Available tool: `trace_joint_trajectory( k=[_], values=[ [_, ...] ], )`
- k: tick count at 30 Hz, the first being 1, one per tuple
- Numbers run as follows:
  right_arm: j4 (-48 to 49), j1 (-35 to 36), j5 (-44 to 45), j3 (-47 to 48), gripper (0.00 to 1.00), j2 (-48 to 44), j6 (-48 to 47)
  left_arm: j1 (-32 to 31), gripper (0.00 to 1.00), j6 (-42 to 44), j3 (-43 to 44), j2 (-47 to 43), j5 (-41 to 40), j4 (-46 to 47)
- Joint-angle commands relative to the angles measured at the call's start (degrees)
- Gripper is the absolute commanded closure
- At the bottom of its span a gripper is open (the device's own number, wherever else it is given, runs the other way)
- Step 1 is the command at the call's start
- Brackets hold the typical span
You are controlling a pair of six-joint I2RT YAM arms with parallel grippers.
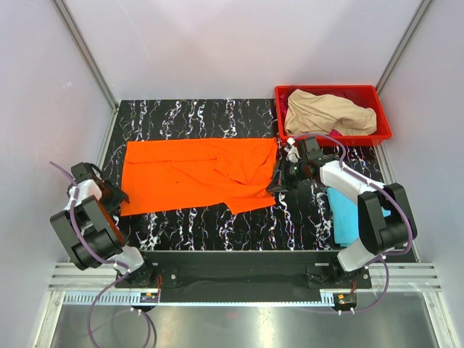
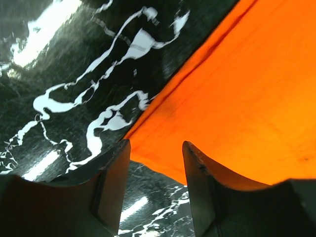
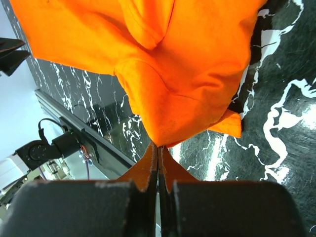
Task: Fold and stack the t-shirts
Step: Fold the tshirt
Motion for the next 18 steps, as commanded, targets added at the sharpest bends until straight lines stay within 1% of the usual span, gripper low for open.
trace_joint_trajectory(
  k=[1,3,4,8,10,12,15,18],
  values=[
    [-0.52,-0.16,-2.08,0.74,1.00,-2.96,-2.12,1.37,0.48,1.99,-1.41,-0.73,1.43,2.13],
    [-0.96,-0.16,-2.69,0.04,1.00,-3.31,-2.82,1.72,0.49,1.99,-3.78,-1.61,1.17,2.47],
    [-1.14,-0.16,-2.87,-0.05,1.00,-3.75,-2.91,2.16,0.51,1.55,-4.57,-2.74,1.26,3.17],
    [-0.53,-0.16,-4.10,-1.19,1.00,-4.28,-2.74,2.34,0.57,-0.21,-4.49,-2.58,-0.32,2.39],
    [-0.09,-0.16,-4.36,-1.63,1.00,-4.28,-2.56,2.34,0.57,-0.64,-4.67,-2.84,-1.11,1.69],
    [0.27,-0.16,-4.36,-1.63,1.00,-4.11,-2.47,2.52,0.53,-0.91,-4.23,-4.07,-2.51,0.20],
    [0.44,-0.07,-4.19,-1.63,1.00,-4.28,-2.21,2.52,0.52,-0.56,-2.65,-5.04,-4.62,-2.87],
    [0.44,-0.16,-4.19,-1.90,1.00,-4.28,-2.21,2.52,0.51,-1.26,-1.68,-5.39,-5.50,-4.02]
  ],
)
